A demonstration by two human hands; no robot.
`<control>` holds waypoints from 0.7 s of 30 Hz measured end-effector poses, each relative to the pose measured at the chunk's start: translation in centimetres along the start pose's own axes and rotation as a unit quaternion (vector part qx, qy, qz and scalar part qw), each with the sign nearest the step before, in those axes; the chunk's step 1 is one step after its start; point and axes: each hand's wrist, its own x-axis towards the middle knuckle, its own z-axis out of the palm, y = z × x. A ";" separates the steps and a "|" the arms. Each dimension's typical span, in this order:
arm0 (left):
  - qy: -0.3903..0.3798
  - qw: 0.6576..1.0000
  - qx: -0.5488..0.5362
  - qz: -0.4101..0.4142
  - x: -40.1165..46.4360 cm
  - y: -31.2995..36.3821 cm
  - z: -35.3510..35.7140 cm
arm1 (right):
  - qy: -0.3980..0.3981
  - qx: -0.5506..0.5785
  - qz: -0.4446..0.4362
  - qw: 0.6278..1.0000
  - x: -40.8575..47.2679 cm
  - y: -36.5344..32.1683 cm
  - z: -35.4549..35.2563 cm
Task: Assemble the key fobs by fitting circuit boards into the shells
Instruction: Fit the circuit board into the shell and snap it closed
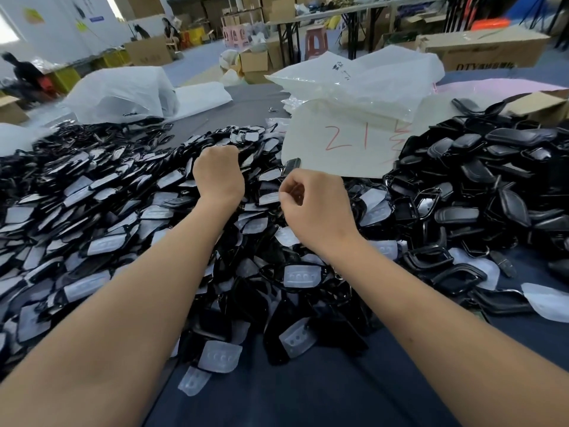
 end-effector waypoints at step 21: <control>-0.199 0.925 -0.210 0.246 -12.2 5.5 -6.4 | 0.144 0.031 0.115 0.982 -5.7 3.7 -8.4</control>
